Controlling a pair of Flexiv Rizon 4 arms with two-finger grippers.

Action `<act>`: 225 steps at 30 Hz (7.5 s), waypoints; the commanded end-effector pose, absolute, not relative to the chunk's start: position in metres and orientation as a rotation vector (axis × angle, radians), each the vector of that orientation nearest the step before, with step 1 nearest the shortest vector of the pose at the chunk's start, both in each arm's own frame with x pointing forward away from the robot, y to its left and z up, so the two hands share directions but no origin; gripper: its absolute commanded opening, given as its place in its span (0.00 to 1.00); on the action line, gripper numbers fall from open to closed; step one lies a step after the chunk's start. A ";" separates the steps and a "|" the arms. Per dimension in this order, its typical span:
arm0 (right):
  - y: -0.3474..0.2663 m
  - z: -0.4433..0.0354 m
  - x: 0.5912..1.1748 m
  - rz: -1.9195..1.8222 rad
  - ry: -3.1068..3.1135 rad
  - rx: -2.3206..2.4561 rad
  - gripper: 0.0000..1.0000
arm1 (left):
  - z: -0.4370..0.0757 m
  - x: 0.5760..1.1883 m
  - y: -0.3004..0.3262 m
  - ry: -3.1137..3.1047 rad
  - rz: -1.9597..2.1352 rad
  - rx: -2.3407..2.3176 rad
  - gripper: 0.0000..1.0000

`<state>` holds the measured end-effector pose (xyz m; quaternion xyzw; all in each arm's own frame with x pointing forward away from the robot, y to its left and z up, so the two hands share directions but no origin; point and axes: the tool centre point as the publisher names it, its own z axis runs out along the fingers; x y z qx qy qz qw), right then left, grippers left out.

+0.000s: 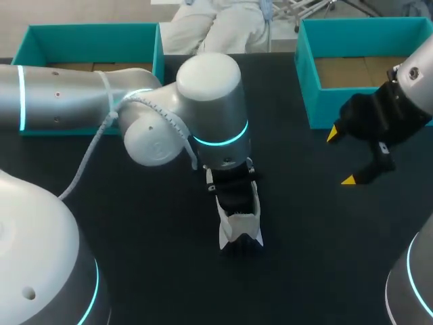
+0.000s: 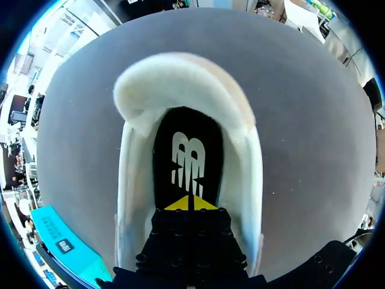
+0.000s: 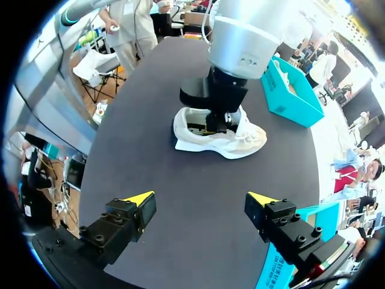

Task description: Take the shoe out of the shoebox, open the shoe tongue, remove and reinsert the insole, then place the shoe into the shoebox

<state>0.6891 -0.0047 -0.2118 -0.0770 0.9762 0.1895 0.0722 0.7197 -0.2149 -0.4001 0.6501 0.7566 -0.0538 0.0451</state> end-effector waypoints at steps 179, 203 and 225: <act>-0.004 -0.212 0.689 0.565 2.935 -0.230 1.00 | -0.382 0.625 -0.215 3.136 -0.287 0.205 1.00; -0.004 -0.212 0.689 0.565 2.935 -0.230 1.00 | -0.393 0.616 -0.210 3.345 -0.262 0.170 0.00; -0.004 -0.212 0.689 0.565 2.935 -0.230 1.00 | -0.220 0.631 -0.158 3.392 -0.114 0.419 0.00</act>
